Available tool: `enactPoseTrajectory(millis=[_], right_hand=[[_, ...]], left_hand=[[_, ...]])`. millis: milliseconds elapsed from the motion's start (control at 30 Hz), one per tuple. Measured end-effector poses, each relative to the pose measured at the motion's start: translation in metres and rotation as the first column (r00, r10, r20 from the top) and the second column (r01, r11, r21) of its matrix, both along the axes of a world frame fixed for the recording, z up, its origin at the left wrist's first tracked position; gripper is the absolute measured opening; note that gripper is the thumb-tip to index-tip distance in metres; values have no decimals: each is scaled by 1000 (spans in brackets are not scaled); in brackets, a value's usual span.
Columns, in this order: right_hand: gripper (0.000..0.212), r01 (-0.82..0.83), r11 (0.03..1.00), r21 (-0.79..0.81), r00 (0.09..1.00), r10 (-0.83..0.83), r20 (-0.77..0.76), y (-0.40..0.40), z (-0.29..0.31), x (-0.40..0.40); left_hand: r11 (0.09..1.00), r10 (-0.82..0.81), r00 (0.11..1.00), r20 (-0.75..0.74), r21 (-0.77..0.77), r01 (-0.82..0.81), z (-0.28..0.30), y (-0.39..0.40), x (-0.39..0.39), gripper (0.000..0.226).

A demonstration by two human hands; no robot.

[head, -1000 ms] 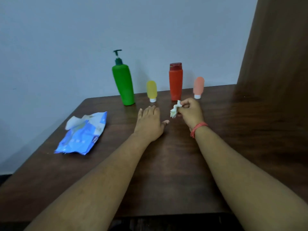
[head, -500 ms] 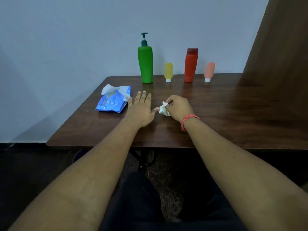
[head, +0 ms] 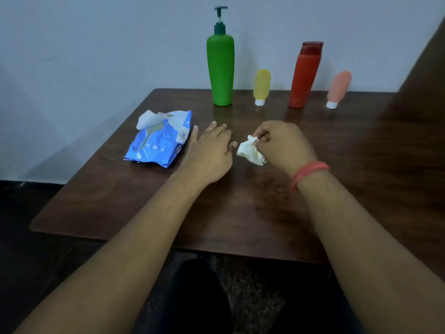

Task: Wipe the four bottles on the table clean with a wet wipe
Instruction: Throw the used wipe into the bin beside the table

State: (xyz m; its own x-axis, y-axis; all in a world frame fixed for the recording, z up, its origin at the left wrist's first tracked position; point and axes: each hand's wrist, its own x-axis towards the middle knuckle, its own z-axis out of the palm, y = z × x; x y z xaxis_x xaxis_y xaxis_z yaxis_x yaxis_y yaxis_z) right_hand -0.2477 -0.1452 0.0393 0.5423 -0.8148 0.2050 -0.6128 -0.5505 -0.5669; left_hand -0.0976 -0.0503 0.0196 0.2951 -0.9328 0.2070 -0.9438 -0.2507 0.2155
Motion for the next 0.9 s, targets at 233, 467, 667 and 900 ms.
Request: enactPoseTrajectory(millis=[233,467,667,900], right_hand=[[15,-16,1000,-3,997,16,-81,-36,4,21],[16,-23,971,239,993,49,-103,-20,48,29],[32,-204,847,490,979,187,84,-3,88,30],[19,-414,290,863,902,3,432,13,118,48]], left_hand=[[998,-19,996,-86,51,23,7,-38,12,46],[971,226,780,-583,71,-228,55,-13,-14,32],[933,346,522,-780,230,-276,112,11,-10,29],[940,283,307,-909,200,-276,152,56,24,14]])
